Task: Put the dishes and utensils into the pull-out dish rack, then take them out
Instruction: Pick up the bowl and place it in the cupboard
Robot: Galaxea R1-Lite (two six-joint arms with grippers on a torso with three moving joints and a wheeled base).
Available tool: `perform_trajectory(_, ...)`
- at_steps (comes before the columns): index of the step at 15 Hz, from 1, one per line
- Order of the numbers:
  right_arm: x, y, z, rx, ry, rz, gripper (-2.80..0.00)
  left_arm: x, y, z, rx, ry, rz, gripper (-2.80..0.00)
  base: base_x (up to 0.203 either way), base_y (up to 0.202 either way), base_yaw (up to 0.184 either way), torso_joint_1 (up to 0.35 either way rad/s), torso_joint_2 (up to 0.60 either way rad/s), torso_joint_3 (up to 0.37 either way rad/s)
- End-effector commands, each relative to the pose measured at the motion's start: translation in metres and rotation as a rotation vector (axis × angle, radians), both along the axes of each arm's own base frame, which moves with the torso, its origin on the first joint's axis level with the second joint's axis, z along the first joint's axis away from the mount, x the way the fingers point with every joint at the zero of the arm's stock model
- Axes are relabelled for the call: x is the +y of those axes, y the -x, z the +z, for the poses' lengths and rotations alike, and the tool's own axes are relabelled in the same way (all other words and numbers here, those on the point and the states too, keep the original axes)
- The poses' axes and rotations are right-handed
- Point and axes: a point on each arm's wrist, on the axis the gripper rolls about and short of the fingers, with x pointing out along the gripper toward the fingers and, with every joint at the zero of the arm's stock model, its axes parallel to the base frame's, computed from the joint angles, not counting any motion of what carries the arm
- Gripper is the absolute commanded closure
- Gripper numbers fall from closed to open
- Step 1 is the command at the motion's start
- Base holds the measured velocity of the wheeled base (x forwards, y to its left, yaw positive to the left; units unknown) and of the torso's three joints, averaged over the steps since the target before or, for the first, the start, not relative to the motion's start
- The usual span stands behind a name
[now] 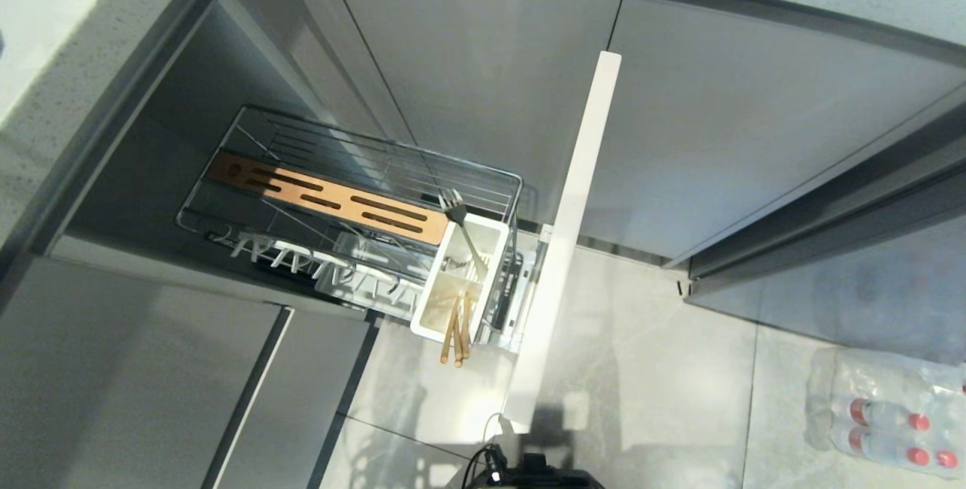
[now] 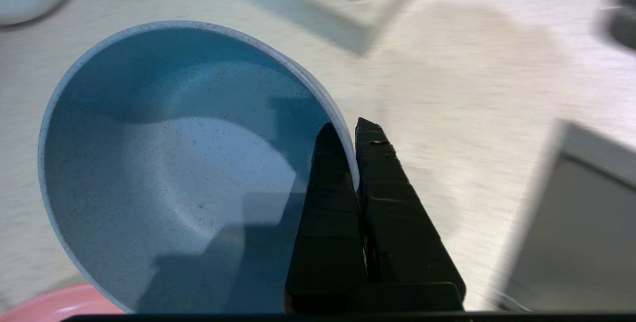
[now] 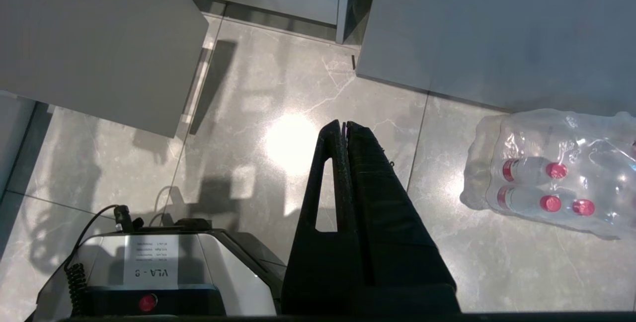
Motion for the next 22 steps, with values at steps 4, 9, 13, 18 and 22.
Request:
perform_trajectory(4, 0.000, 0.000, 0.000, 0.001, 0.000, 0.000, 0.00, -0.039, 0.063, 0.003, -0.096, -0.041, -0.231, 0.00, 0.000, 0.000, 0.000, 0.000, 0.00, 0.000)
perform_trajectory(9, 0.000, 0.000, 0.000, 0.001, -0.001, 0.001, 0.00, -0.049, 0.047, -0.034, -0.075, -0.064, -0.221, 0.00, 0.000, 0.000, 0.000, 0.000, 0.00, 0.000)
perform_trajectory(13, 0.000, 0.000, 0.000, 0.001, 0.000, 0.001, 0.00, -0.058, 0.027, -0.054, -0.322, 0.073, -0.240, 0.00, 0.000, 0.000, 0.000, 0.000, 0.00, 0.000)
perform_trajectory(18, 0.000, 0.000, 0.000, 0.001, -0.001, 0.000, 0.00, -0.072, 0.024, -0.056, -0.345, 0.321, -0.542, 0.00, 0.000, 0.000, 0.000, 0.000, 0.00, 0.000)
perform_trajectory(22, 0.000, 0.000, 0.000, 0.001, 0.000, 0.001, 0.00, -0.090, 0.024, -0.057, -0.301, 0.390, -0.767, 0.00, 0.000, 0.000, 0.000, 0.000, 0.00, 0.000)
